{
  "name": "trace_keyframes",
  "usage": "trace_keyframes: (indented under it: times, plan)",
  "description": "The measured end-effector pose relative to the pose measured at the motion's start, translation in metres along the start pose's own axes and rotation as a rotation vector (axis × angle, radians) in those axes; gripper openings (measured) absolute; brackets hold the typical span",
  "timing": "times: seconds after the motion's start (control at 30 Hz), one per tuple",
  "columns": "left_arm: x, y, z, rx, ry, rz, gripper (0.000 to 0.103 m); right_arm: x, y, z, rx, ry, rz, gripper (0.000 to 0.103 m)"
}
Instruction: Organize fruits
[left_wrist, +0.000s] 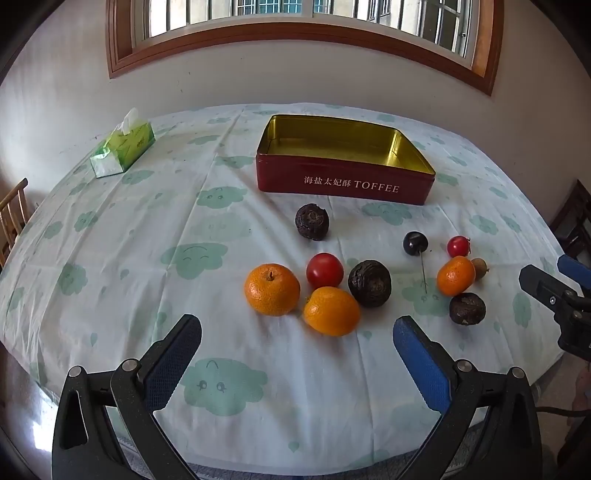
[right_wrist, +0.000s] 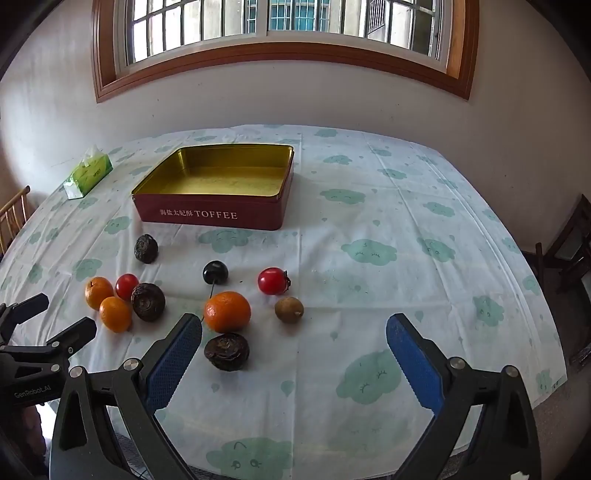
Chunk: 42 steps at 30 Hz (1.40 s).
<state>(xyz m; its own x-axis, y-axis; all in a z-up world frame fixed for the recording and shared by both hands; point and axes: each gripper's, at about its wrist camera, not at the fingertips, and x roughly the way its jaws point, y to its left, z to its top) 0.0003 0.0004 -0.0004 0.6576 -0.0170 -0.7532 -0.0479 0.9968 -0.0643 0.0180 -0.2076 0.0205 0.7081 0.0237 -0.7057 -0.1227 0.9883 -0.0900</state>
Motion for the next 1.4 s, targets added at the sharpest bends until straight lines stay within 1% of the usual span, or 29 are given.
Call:
trace_keyframes:
  times: [0.07, 0.13, 0.17, 0.2, 0.3, 0.37, 0.4, 0.43, 0.57, 0.87, 1.4]
  plan:
    - [-0.001, 0.000, 0.000, 0.001, -0.002, 0.007, 0.103, 0.004, 0.003, 0.000, 0.014, 0.053, 0.040, 0.099]
    - [-0.002, 0.000, -0.002, 0.001, -0.006, 0.006, 0.103, 0.007, -0.001, -0.004, 0.033, 0.057, 0.073, 0.099]
    - [-0.006, -0.002, -0.007, 0.002, -0.010, 0.008, 0.103, 0.008, -0.001, -0.005, 0.031, 0.063, 0.076, 0.099]
    - [-0.008, -0.002, -0.009, 0.001, -0.010, 0.011, 0.103, 0.009, 0.001, -0.005, 0.031, 0.067, 0.075, 0.099]
    - [0.006, 0.001, -0.012, -0.010, 0.020, 0.022, 0.103, 0.010, 0.003, -0.007, 0.034, 0.067, 0.072, 0.099]
    - [0.008, 0.006, -0.017, -0.015, 0.028, 0.025, 0.103, 0.011, 0.005, -0.008, 0.035, 0.073, 0.074, 0.099]
    - [0.011, 0.007, -0.010, -0.018, 0.048, 0.032, 0.103, 0.012, 0.004, -0.009, 0.038, 0.076, 0.075, 0.099]
    - [0.011, 0.009, -0.010, -0.020, 0.052, 0.035, 0.103, 0.013, 0.004, -0.008, 0.038, 0.080, 0.075, 0.099]
    - [0.010, 0.011, -0.011, -0.027, 0.049, 0.039, 0.103, 0.015, 0.004, -0.009, 0.039, 0.090, 0.078, 0.099]
    - [0.002, 0.005, -0.007, -0.013, 0.035, 0.016, 0.103, 0.018, 0.003, -0.011, 0.044, 0.107, 0.083, 0.099]
    - [0.005, 0.006, -0.006, -0.034, 0.059, 0.018, 0.103, 0.021, 0.004, -0.014, 0.042, 0.113, 0.079, 0.099]
